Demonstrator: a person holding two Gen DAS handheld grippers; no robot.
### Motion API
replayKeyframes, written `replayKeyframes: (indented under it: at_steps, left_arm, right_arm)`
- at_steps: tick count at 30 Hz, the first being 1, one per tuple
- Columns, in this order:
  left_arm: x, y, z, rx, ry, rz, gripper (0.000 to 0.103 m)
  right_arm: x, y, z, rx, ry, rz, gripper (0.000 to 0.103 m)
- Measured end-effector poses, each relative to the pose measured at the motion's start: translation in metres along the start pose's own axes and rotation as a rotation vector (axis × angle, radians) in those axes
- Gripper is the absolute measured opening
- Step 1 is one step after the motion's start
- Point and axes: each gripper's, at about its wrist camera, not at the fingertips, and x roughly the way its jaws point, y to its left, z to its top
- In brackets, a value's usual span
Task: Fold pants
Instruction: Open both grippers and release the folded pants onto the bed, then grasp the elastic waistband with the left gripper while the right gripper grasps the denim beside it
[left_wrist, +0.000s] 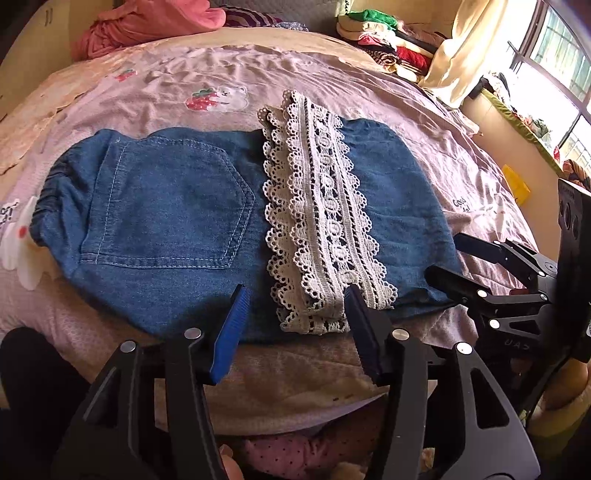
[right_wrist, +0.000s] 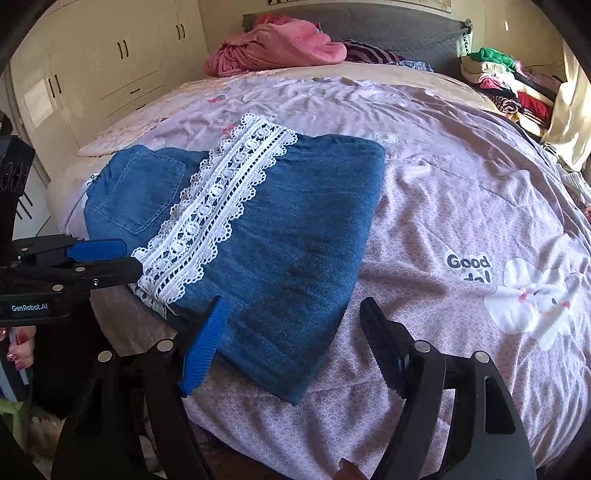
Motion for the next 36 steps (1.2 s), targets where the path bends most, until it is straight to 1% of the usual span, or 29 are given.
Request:
replayKeyframes:
  at_steps: [7,11,18,21,24,26,30,32,36]
  left_arm:
    - [-0.015,0.006,0.003,-0.011,-0.036,0.022,0.055]
    - [-0.022,0.011,0.003,-0.021,-0.05,0.024,0.06]
    - [-0.033,0.027,0.003,-0.057,-0.073,0.044,0.068]
    - [-0.038,0.035,0.002,-0.076,-0.08,0.055,0.073]
    - [-0.043,0.045,0.0,-0.095,-0.089,0.069,0.076]
    - [-0.044,0.052,-0.001,-0.112,-0.091,0.072,0.079]
    - [-0.049,0.069,-0.004,-0.148,-0.099,0.089,0.081]
    - [-0.051,0.077,-0.005,-0.166,-0.102,0.095,0.084]
    - [-0.055,0.095,-0.007,-0.205,-0.109,0.113,0.086]
  right_arm:
    - [-0.016,0.004,0.009,0.008,-0.041,0.014,0.076]
    - [-0.023,0.011,0.014,-0.001,-0.057,0.022,0.079]
    - [-0.025,0.021,0.024,-0.016,-0.063,0.03,0.082]
    - [-0.025,0.025,0.029,-0.02,-0.062,0.033,0.083]
    - [-0.023,0.032,0.034,-0.036,-0.061,0.034,0.088]
    - [-0.022,0.037,0.037,-0.05,-0.061,0.035,0.088]
    - [-0.018,0.049,0.047,-0.074,-0.057,0.043,0.088]
    - [-0.015,0.055,0.052,-0.09,-0.055,0.043,0.088]
    - [-0.01,0.068,0.064,-0.113,-0.055,0.06,0.089]
